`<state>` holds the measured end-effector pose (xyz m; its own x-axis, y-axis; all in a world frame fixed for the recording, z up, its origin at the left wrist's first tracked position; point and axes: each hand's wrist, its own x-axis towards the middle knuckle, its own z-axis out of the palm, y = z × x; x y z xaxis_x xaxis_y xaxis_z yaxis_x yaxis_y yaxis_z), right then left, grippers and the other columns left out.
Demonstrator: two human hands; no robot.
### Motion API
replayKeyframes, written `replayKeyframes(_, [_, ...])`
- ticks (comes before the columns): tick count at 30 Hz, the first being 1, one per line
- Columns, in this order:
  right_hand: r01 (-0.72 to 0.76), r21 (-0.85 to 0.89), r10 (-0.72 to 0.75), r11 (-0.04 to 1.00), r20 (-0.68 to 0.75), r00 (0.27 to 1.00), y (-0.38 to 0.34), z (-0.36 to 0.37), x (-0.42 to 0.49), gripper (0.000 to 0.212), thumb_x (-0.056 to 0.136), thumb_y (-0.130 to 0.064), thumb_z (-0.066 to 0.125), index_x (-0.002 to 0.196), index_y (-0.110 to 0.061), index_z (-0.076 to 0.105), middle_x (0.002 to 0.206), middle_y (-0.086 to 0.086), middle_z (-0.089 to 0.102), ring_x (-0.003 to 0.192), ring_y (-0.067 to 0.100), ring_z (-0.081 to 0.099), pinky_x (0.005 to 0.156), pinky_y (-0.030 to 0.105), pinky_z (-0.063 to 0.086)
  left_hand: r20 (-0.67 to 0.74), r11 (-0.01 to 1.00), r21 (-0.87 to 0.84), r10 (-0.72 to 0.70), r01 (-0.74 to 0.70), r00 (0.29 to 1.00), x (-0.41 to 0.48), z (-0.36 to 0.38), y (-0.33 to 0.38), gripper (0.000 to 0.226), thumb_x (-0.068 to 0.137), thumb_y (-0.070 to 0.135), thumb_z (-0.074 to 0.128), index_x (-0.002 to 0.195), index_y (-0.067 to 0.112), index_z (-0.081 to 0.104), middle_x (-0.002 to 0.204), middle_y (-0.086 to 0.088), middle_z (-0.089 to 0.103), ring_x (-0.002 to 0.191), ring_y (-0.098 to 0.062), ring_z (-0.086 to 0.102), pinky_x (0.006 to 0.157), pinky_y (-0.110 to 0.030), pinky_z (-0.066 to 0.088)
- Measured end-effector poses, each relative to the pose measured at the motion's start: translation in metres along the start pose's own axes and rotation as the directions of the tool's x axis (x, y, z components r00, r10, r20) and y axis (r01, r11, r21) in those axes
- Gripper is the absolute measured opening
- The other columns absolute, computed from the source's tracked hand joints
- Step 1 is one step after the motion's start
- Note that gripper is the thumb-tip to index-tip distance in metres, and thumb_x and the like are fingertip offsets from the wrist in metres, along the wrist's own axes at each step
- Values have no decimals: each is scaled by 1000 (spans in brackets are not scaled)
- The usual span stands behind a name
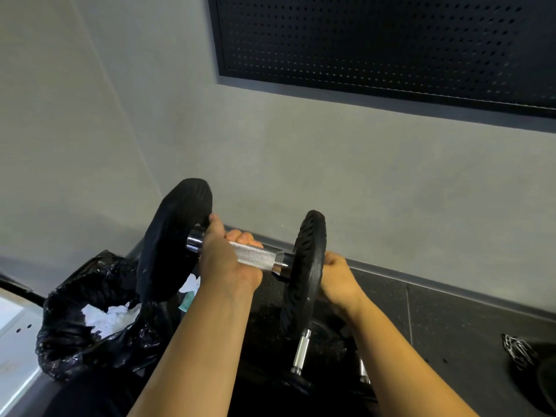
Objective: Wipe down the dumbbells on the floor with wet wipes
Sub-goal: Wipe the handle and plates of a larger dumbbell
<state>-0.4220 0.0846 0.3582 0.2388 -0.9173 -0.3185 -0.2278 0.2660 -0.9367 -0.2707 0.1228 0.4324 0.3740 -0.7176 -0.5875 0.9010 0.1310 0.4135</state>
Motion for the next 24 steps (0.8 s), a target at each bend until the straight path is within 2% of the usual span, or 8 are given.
replayKeyframes(2, [18, 105, -10, 994, -79, 997, -10, -11, -3, 26, 98, -12, 49, 73, -9, 53, 48, -3, 55, 40, 8, 48, 42, 19, 38, 25, 998, 63, -17, 16, 1000, 4, -1, 2, 56, 93, 40, 57, 50, 21, 27, 38, 5, 25, 29, -7, 24, 34, -17, 25])
replayKeyframes(4, [78, 171, -51, 982, -158, 986, -29, -20, -7, 30, 99, -15, 49, 69, -13, 48, 40, -8, 46, 32, 2, 37, 35, 15, 30, 28, 986, 163, 14, -19, 999, 7, -4, 1, 49, 91, 34, 60, 55, 20, 31, 38, 7, 27, 30, -7, 26, 34, -18, 26])
replayKeyframes(9, [196, 141, -168, 970, -192, 967, -76, -23, -21, 19, 97, -10, 50, 78, -11, 53, 51, -7, 53, 35, -4, 42, 38, 9, 33, 59, 897, 436, 44, -66, 997, 5, -5, -6, 39, 87, 22, 67, 58, 19, 40, 43, 6, 33, 34, -9, 32, 40, -22, 28])
replayKeyframes(12, [212, 128, -190, 969, -161, 968, -92, -15, -31, 6, 95, -7, 49, 93, -8, 54, 64, 5, 60, 43, 3, 48, 46, 14, 37, 87, 842, 538, 6, -52, 996, 4, -4, -7, 39, 85, 17, 68, 57, 19, 41, 45, 4, 32, 36, -10, 32, 40, -21, 28])
replayKeyframes(14, [179, 151, -163, 972, -113, 980, -98, -10, -38, 7, 92, -5, 49, 96, -9, 54, 73, 13, 65, 51, 10, 50, 50, 21, 36, 89, 808, 589, -24, -33, 996, 3, -3, -9, 39, 84, 13, 67, 57, 19, 41, 45, 3, 33, 36, -11, 33, 39, -19, 29])
replayKeyframes(16, [129, 226, -126, 966, -27, 992, -106, -5, -46, 10, 89, -1, 49, 90, -10, 54, 78, 17, 66, 50, 11, 52, 46, 22, 34, 85, 774, 633, -54, -12, 995, 2, -1, -11, 35, 83, 10, 66, 58, 17, 43, 44, 3, 35, 35, -10, 34, 37, -19, 29])
replayKeyframes(20, [-17, 393, -58, 919, 177, 983, -124, 5, -59, 14, 87, 1, 53, 78, -10, 55, 71, 14, 69, 45, 7, 55, 38, 16, 33, 70, 683, 730, -42, -23, 997, 1, -2, -16, 24, 80, 2, 59, 62, 14, 47, 43, 2, 39, 38, -12, 37, 38, -20, 30])
replayKeyframes(24, [-206, 459, 81, 864, 277, 957, -127, 4, -49, 7, 84, -1, 61, 80, -6, 61, 78, 16, 73, 47, 6, 60, 37, 10, 42, 76, 636, 772, -58, -22, 995, -2, -7, -20, 17, 81, 5, 61, 71, 13, 49, 49, 1, 41, 40, -12, 38, 39, -23, 31])
